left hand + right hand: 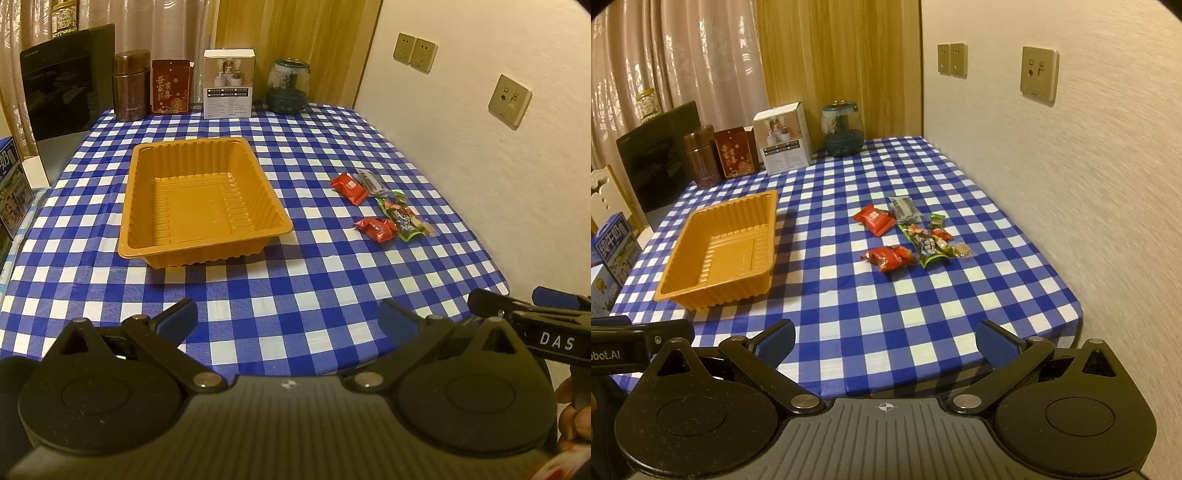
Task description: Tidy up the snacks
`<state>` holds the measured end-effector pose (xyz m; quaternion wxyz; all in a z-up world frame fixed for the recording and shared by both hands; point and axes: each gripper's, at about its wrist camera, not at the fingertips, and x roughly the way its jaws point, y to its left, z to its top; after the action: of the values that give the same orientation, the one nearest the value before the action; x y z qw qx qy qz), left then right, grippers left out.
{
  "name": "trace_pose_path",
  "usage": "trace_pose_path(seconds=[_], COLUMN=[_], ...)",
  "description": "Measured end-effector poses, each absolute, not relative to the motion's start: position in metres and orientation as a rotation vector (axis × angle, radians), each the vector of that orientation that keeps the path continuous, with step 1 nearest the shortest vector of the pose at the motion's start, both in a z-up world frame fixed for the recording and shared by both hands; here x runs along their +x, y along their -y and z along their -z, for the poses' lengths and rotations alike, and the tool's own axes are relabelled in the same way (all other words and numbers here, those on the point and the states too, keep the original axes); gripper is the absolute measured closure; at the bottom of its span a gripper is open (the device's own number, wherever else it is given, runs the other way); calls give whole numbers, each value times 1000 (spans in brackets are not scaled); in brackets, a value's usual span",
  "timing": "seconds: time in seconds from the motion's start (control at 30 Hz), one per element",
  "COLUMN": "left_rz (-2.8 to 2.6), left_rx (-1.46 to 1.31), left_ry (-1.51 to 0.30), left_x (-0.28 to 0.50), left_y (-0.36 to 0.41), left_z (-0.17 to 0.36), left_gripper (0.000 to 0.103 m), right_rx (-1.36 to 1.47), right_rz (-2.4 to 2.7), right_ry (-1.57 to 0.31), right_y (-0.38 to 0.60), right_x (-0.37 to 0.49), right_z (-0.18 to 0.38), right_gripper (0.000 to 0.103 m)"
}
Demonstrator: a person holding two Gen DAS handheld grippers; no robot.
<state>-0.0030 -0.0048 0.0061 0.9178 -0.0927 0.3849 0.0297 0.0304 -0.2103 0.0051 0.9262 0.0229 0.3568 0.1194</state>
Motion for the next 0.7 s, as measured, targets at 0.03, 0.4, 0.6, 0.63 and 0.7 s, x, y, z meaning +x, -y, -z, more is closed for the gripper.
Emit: trace_pose_path(seconds=[0.03,0.4,0.6,0.63,0.7], left_rz=[-61,-59,-56,-56,-56], left_rx=[-191,-192,-189,-188,-188], left_ry=[-791,-792,-790,-791,-791], left_x=[-3,-3,-4,-4,-4], left_y=[5,5,7,7,7], left_z=[-6,-7,-7,-7,-7], left_gripper=[0,0,0,0,0], right_rx=[47,48,49,49,49], right_rz=[-244,-243,-243,-243,-243], right_ry=[-732,-731,-730,-730,-731], right_y=[209,209,209,209,209], right_x=[30,30,30,30,30], right_z=[-5,-5,-5,-5,-5], right_gripper=[0,0,0,0,0])
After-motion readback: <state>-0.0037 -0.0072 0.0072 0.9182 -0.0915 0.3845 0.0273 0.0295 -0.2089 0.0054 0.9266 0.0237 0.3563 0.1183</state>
